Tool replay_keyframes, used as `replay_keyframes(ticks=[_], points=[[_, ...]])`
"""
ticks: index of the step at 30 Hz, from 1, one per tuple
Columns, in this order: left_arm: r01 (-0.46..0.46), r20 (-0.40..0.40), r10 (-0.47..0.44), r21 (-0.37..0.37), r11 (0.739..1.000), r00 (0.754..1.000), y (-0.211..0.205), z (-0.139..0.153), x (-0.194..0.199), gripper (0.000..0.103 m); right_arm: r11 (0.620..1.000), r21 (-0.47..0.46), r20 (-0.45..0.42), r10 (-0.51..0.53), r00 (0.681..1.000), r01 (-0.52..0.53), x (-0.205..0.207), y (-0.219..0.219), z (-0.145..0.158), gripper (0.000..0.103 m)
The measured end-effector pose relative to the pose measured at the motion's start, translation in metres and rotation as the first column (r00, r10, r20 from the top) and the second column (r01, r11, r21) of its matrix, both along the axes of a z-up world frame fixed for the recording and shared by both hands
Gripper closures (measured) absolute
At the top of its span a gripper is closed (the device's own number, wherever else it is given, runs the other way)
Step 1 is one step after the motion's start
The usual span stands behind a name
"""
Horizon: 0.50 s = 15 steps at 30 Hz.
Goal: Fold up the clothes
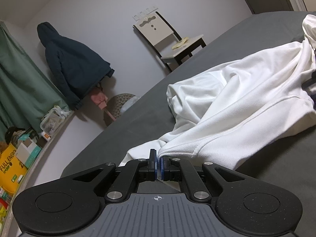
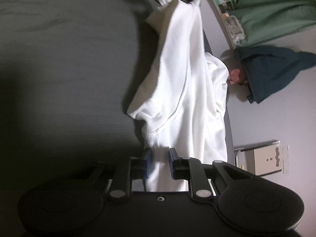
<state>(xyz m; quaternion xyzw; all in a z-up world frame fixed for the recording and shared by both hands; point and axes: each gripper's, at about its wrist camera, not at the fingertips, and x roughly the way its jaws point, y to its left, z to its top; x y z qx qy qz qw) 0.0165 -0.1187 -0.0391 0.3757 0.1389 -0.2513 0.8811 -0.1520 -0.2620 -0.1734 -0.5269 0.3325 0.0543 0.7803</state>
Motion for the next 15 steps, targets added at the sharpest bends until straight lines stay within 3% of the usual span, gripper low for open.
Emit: replay_keyframes(ticks=[3,9,13,15], points=[[0.002,0.0,-0.002,0.006,1.0,1.0,0.0,-0.001,0.0,0.1,0.997,0.063,-0.001,-0.035,0.999,0.035,0.002,-0.004,0.003,0.09],[0.001,0.0,-0.001,0.009,1.0,1.0,0.001,-0.001,-0.001,0.1,0.998,0.061,0.004,-0.008,1.0,0.008,-0.018,0.006,0.014,0.099],[-0.003,0.003,0.003,0.02,1.0,1.0,0.001,-0.003,-0.002,0.1,0.971,0.236,-0.037,0.039,0.999,-0.029,-0.047,0.011,0.038,0.099],[-0.004,-0.002,0.004,0.022,1.0,1.0,0.001,-0.004,-0.001,0.1,0.971,0.24,-0.064,0.025,0.998,-0.009,-0.049,0.011,0.037,0.099]])
